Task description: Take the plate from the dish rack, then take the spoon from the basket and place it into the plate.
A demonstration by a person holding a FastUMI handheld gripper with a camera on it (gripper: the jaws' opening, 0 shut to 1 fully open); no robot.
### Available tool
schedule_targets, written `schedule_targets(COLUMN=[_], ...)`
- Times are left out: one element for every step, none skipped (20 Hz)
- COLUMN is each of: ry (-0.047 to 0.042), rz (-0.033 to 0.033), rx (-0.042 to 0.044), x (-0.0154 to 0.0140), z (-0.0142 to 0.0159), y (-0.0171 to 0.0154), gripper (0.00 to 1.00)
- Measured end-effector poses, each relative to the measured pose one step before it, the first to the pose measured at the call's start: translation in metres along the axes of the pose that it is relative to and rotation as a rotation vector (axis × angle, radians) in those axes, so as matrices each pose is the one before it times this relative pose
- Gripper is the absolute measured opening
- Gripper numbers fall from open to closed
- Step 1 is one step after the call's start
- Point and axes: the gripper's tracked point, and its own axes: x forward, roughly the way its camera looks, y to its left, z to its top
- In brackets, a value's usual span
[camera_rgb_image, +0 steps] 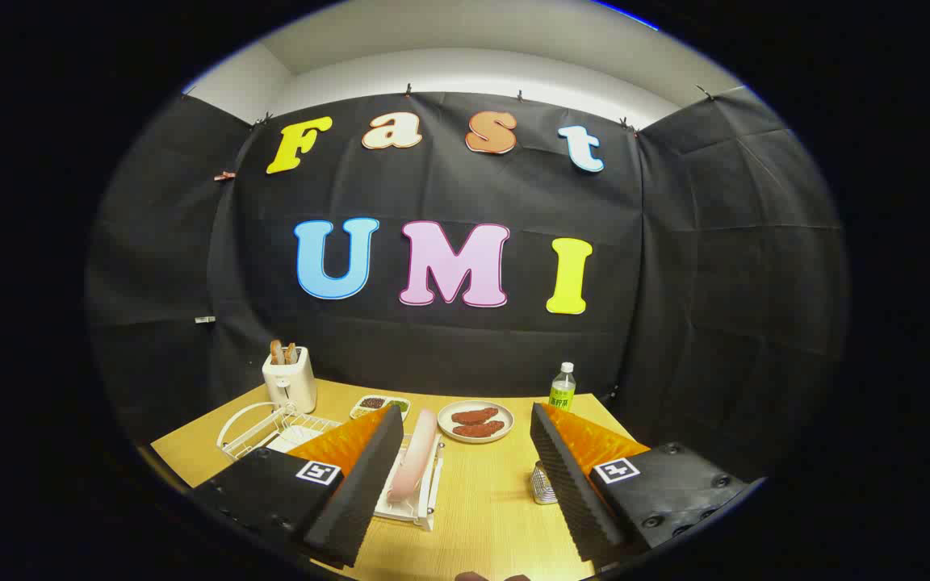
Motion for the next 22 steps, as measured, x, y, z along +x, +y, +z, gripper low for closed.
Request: schedule_targets(ry=[0.00717, 0.00724, 0.00790, 0.00466, 0.00471, 0.00206, 0.00096, -0.00026, 0.00085, 0.00097, 0.00146, 0.00265, 0.00180, 0.00257, 0.00313, 0.00484, 0.00214, 0.00066, 0.00275, 0.00429, 0.00542, 0.00437], rz=[0.00097, -0.00058, 0.00049, 0.00053, 0.00028, -0.00030, -0.00073, -0.00027, -0.00114, -0.00039, 0.00047, 0.00066, 0.00041, -0.00024, 0.00166, 0.00195, 0.00144, 0.00430, 0.00540, 0.00403, 0.00409, 0.00225], rx=[-0.00031, 0.00179, 0.00344, 0.00118, 0.00015, -0.00062, -0.00031, 0.00016, 0.00087, 0.00173, 0.00052, -0.00111, -0.00279, -0.00413, -0.00316, -0.00466, -0.00716, -0.00656, -0.00305, 0.00025, -0.00035, -0.00176], x=[0.00083, 0.00021, 0.00119, 0.00056, 0.00176, 0.00114, 0.00143, 0.00101, 0.00134, 0.00068, 0.00044, 0.00076, 0.00009, 0.00065, 0.00083, 0.00038, 0.00139, 0.00194, 0.00282, 0.00291, 0.00381, 0.00440], z=[-0.00185, -0.00190, -0.00141, -0.00048, -0.00055, 0.00014, 0.00023, 0.00105, -0.00019, 0.00032, -0.00025, -0.00052, -0.00092, -0.00030, -0.00038, -0.00124, 0.00047, 0.00077, -0.00013, 0.00023, 0.00000, 0.00158], y=[0.00145, 0.00128, 0.00130, 0.00173, 0.00117, 0.00045, 0.00068, 0.00118, 0.00058, 0.00050, 0.00057, 0.00073, 0.00064, -0.00008, 0.00085, 0.00144, 0.00062, 0.00168, 0.00216, 0.00193, 0.00213, 0.00202], gripper=[0.97, 0.97, 0.97, 0.97, 0.97, 0.97, 0.97, 0.97, 0.97, 0.97, 0.98, 0.97, 0.98, 0.98, 0.97, 0.97, 0.97, 0.97, 0.97, 0.97, 0.97, 0.97])
